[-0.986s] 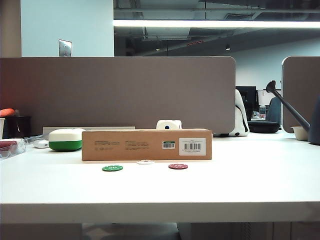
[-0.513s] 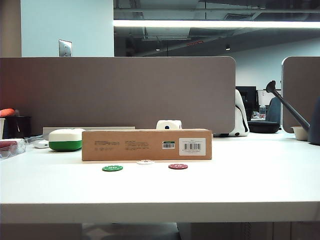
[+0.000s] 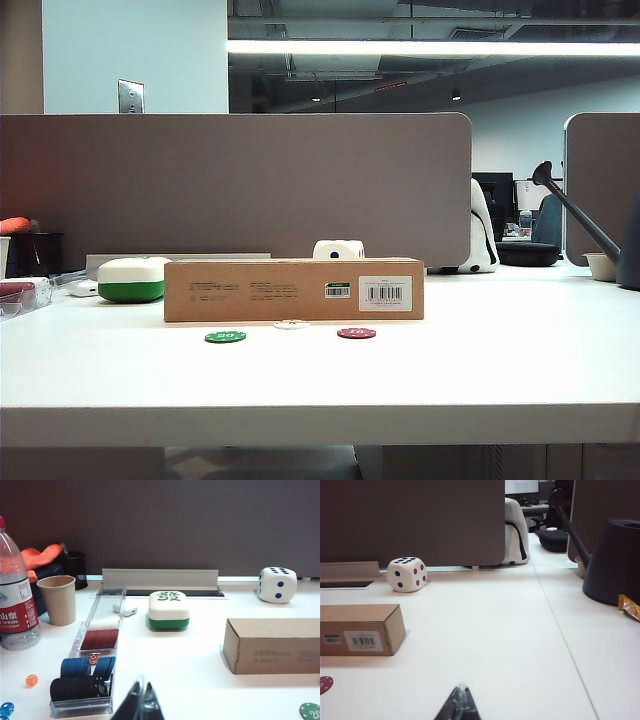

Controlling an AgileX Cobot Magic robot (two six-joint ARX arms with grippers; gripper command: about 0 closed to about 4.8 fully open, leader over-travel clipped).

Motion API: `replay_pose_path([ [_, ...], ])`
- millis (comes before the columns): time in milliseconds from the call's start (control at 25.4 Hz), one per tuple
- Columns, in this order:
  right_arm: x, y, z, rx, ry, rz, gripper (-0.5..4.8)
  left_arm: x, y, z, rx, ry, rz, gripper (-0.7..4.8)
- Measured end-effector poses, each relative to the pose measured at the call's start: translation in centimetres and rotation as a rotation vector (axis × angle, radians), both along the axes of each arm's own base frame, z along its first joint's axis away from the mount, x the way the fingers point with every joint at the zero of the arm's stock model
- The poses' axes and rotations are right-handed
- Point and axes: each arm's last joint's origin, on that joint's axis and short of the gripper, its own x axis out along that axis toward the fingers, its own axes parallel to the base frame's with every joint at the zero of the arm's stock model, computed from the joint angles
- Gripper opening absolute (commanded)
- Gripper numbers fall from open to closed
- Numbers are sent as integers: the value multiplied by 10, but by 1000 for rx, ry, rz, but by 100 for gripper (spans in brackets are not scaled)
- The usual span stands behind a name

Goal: Push the chip with the lowest value in the row forward next to the rectangular box.

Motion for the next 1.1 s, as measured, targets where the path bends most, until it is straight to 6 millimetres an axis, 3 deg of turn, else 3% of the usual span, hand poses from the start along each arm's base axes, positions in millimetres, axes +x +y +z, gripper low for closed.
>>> replay_pose_path([
  [1104, 0, -1, -5, 0, 51, -38, -6, 0, 0, 0, 0, 0, 0, -5],
])
